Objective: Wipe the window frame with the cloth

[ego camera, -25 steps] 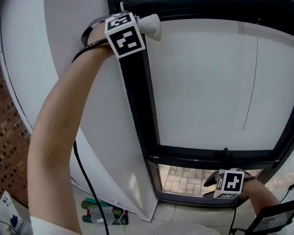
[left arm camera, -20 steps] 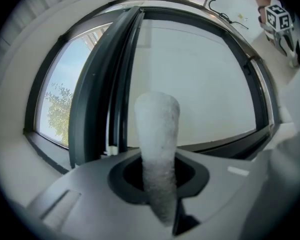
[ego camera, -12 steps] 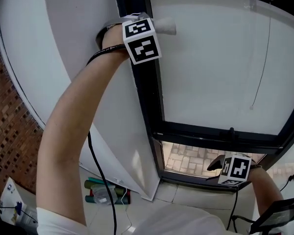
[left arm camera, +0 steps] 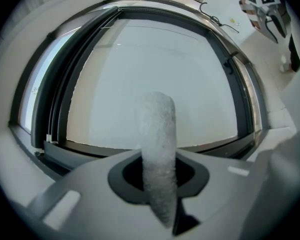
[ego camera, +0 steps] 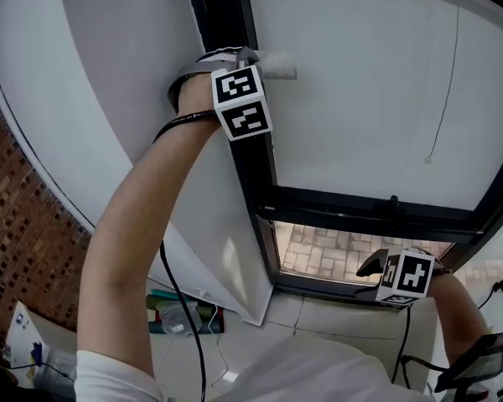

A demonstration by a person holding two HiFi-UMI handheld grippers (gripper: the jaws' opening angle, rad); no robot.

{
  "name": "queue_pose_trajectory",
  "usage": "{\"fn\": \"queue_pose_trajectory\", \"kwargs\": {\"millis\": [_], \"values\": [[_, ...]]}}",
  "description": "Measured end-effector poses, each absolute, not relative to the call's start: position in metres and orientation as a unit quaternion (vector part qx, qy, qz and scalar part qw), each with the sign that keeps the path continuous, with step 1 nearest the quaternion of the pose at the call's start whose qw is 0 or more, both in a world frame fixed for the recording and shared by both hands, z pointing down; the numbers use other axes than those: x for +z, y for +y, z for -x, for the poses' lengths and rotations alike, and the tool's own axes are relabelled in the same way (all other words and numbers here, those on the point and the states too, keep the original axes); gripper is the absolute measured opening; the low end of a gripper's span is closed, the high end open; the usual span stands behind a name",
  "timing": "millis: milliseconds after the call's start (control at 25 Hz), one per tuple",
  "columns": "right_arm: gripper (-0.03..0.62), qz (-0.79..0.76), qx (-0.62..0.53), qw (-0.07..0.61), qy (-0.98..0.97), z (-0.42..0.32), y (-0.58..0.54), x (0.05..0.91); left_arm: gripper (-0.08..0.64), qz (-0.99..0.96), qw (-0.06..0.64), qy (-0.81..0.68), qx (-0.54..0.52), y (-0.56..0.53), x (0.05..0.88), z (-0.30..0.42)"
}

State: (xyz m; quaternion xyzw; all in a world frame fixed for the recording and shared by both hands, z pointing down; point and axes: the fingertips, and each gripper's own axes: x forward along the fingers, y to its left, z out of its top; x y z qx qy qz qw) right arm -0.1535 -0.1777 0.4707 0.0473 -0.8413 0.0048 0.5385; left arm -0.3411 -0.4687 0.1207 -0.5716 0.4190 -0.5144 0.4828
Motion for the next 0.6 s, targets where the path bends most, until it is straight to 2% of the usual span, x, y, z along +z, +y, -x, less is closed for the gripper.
{"fn": "queue_pose_trajectory", "kwargs": {"millis": [600], "values": [[0.173,-0.063,0.019,0.541,-0.839,0.136,-0.177,0.474,0.091,0.563,0.476,0.396,-0.547,-0.466,0.298,0.336]]}}
